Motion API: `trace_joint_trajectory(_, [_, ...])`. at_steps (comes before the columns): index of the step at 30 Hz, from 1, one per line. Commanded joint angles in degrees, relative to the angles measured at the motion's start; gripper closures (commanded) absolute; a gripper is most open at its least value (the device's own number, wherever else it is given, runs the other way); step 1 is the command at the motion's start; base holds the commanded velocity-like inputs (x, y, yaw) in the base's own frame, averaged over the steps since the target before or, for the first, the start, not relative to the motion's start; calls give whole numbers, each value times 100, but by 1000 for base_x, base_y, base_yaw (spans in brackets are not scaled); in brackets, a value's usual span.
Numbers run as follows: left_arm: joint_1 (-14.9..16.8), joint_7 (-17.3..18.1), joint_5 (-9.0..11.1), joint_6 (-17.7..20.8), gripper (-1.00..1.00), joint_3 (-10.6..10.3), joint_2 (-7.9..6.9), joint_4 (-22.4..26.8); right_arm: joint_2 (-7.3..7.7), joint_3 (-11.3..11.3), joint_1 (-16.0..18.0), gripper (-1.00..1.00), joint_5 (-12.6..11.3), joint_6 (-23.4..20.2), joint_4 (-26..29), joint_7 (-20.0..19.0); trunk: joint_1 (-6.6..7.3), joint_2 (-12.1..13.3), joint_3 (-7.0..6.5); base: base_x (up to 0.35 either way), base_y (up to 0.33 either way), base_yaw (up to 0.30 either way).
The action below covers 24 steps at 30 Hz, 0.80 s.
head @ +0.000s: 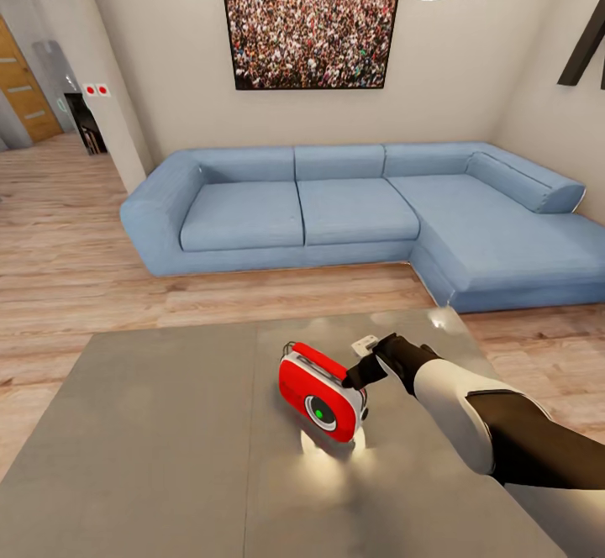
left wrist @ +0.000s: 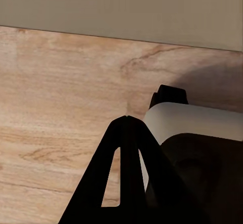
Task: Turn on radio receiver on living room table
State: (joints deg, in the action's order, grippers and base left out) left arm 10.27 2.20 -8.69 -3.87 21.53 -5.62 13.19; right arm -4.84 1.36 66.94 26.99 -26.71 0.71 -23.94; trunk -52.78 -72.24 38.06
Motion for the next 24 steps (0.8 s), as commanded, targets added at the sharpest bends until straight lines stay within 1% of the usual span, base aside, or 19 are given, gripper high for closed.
trace_joint_trajectory(1, [1, 0, -1, 0, 100, 0, 2, 0, 0, -4, -5, 100, -1, -1, -1, 4, -24, -41, 20, 0, 0, 0])
trace_joint_trajectory(4, [1, 0, -1, 0, 100, 0, 3, 0, 0, -4, -5, 100, -1, -1, -1, 4, -90, -161, 74, 0, 0, 0])
trace_joint_trajectory(11, [1, -1, -8, -8, 100, 0, 47, 0, 0, -4, -5, 100, -1, -1, -1, 4, -90, -161, 74, 0, 0, 0])
trace_joint_trajectory(24, [1, -3, -10, -9, 100, 0, 60, 0, -16, -4, -5, 100, -1, -1, -18, 4, -90, -161, 74, 0, 0, 0])
